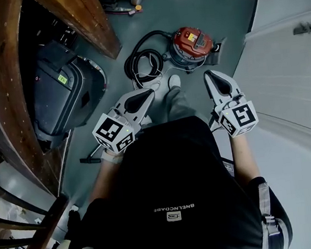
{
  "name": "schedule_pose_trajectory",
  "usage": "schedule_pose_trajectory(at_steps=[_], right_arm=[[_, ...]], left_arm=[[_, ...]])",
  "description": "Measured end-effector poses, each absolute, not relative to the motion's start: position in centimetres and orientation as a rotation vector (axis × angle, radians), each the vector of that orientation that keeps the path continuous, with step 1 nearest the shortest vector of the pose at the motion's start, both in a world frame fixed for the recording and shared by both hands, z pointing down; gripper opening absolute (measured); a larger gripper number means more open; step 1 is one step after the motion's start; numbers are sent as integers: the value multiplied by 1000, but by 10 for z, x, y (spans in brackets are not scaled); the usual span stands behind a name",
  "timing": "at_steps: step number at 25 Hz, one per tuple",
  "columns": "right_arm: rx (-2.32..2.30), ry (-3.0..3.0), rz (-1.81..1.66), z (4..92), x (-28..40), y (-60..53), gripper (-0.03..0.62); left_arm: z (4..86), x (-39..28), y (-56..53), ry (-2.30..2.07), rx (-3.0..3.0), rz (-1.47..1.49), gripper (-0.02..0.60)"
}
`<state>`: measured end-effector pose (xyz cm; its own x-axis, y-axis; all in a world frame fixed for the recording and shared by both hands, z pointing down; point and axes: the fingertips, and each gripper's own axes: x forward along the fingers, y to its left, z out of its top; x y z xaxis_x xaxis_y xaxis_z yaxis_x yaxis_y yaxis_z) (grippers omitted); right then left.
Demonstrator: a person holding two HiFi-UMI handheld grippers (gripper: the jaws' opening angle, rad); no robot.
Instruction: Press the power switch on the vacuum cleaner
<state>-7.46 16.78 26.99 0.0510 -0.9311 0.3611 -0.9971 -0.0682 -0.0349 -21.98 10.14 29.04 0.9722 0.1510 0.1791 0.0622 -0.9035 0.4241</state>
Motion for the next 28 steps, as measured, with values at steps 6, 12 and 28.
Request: schedule_pose_trajectory(at_steps=[6,12,28], right_arm=[[2028,-2050,485,294,6,130,35],[1940,-2106,547,327,96,96,35],[1673,-2111,738,441,225,8,35]], left_arm=[[302,-142,71,60,2677,340,15],[315,-49,46,-15,2661,406,15],[340,82,-10,-182,2569,474,15]])
